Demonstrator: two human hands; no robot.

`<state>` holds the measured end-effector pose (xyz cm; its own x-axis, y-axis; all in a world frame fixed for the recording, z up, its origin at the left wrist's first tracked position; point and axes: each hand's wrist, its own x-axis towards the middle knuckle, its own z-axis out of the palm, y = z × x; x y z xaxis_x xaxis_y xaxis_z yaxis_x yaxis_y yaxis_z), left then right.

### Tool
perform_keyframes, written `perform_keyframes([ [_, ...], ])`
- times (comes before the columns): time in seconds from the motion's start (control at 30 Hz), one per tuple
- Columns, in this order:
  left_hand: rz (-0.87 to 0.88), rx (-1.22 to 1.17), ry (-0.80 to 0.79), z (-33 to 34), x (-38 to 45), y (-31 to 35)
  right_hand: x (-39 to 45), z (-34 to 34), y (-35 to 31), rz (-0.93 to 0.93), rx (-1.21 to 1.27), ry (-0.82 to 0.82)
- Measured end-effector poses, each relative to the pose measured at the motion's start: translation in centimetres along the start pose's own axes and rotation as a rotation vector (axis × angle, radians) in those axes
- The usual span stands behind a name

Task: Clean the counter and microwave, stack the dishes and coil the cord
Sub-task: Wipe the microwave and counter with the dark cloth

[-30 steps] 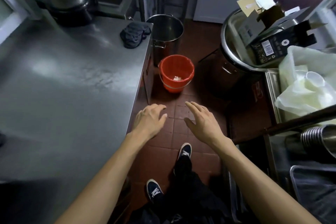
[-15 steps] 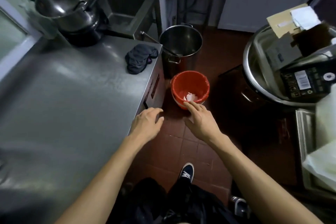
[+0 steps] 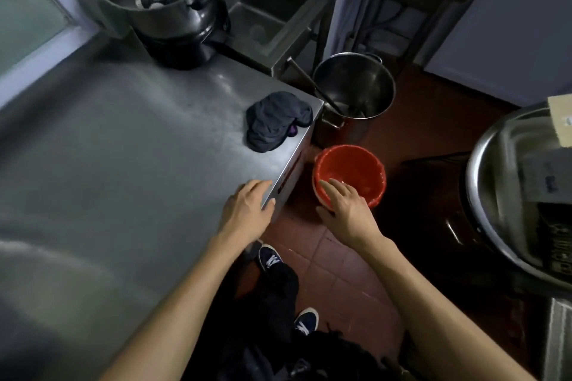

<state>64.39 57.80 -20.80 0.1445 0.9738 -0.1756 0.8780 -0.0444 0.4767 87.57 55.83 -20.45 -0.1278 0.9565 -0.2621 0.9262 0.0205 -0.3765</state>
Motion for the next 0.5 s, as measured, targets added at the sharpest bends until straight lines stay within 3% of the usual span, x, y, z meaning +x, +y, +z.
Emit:
perform_keyframes([
  [0.17, 0.001, -0.031, 0.065, -1.0, 6.4, -1.4, 7.2, -1.8, -1.0, -0.022, -0.061, -0.030],
  [0.5, -0.081, -0.031, 0.046, -2.2, 13.9, -3.0, 17.8, -4.1, -2.4, -0.136, -0.128, -0.105],
])
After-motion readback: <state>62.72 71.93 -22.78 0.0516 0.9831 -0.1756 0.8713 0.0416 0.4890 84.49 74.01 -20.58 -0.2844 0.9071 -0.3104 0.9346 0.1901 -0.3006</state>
